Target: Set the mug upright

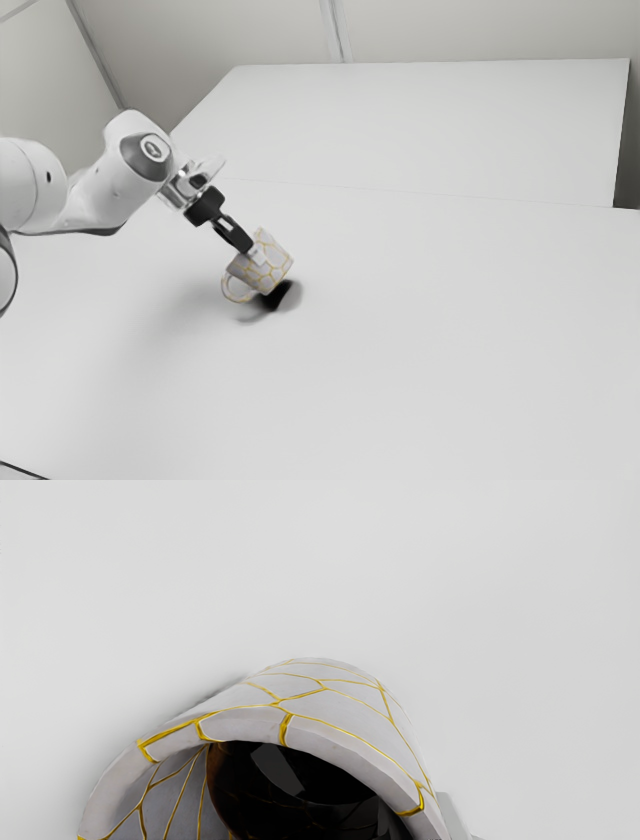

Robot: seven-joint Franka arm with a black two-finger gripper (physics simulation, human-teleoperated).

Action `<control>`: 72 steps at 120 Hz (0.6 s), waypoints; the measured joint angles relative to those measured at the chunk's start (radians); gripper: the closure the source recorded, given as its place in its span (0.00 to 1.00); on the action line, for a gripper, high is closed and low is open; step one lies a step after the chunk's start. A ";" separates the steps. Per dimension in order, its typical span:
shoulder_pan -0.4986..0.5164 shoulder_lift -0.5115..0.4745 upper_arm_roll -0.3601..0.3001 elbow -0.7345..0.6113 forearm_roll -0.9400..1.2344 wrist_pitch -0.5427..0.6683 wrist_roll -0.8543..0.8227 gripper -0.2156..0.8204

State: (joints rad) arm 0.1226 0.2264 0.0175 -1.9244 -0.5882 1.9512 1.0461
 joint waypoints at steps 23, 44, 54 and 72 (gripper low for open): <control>-0.074 -0.073 -0.013 -0.077 0.261 0.137 -0.076 0.97; -0.095 -0.148 -0.076 -0.165 0.465 0.209 -0.214 0.97; -0.097 -0.159 -0.099 -0.190 0.524 0.230 -0.288 0.97; -0.092 -0.172 -0.125 -0.241 0.573 0.273 -0.404 0.97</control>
State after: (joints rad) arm 0.0304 0.0540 -0.1072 -2.1656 -0.0153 2.2243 0.6425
